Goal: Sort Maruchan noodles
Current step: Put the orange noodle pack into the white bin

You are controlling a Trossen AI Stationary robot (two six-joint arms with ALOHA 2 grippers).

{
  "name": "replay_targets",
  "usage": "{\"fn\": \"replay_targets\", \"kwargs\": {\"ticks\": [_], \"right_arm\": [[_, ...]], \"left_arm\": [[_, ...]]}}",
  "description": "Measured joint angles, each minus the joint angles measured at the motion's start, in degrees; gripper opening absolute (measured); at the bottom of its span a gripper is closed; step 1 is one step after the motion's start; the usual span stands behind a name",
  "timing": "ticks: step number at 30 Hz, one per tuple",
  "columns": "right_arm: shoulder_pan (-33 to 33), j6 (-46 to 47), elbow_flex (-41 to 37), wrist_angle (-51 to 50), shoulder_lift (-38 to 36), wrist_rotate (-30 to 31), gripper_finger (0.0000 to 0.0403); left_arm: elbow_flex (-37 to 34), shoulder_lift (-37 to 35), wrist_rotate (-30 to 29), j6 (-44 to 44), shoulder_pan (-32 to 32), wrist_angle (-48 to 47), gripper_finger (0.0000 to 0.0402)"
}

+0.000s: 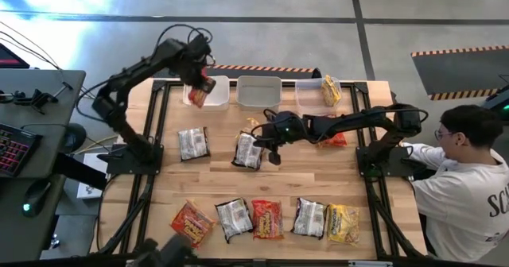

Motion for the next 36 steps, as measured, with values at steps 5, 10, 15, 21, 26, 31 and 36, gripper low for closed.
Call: {"fn": "replay_targets", "kwargs": {"ticks": [5, 10, 15, 21, 26, 31, 36], "right_arm": [[0.0, -0.1, 0.0, 0.1, 0.1, 0.0, 0.0001], [0.0, -0.5, 0.0, -0.3, 0.2, 0.0, 0.0], [0.0, -0.6, 0.0, -0.3, 0.2, 0.0, 0.0], [0.0, -0.6, 0.0, -0.5, 0.2, -0.1, 0.0], [0.0, -0.6, 0.0, -0.6, 0.2, -0.1, 0.0], [0.0, -0.6, 0.0, -0.6, 0.2, -0.3, 0.0], [0.0, -0.6, 0.0, -0.6, 0.2, -0.3, 0.0]], "left_arm": [[3.8, 5.4, -1.8, 0.5, 3.9, -0.6, 0.0056], [4.0, 8.3, -2.1, 0.5, 6.3, -0.9, 0.0056], [4.0, 9.2, -3.9, 0.5, 7.2, -0.4, 0.0056], [4.0, 9.3, -4.3, -0.5, 7.7, 0.4, 0.0056], [4.0, 9.3, -4.3, -0.6, 7.7, 0.4, 0.0056], [4.0, 9.3, -4.3, -0.6, 7.3, 0.0, 0.0056], [4.0, 9.3, -4.0, -0.6, 7.1, -1.0, 0.0056]]}}
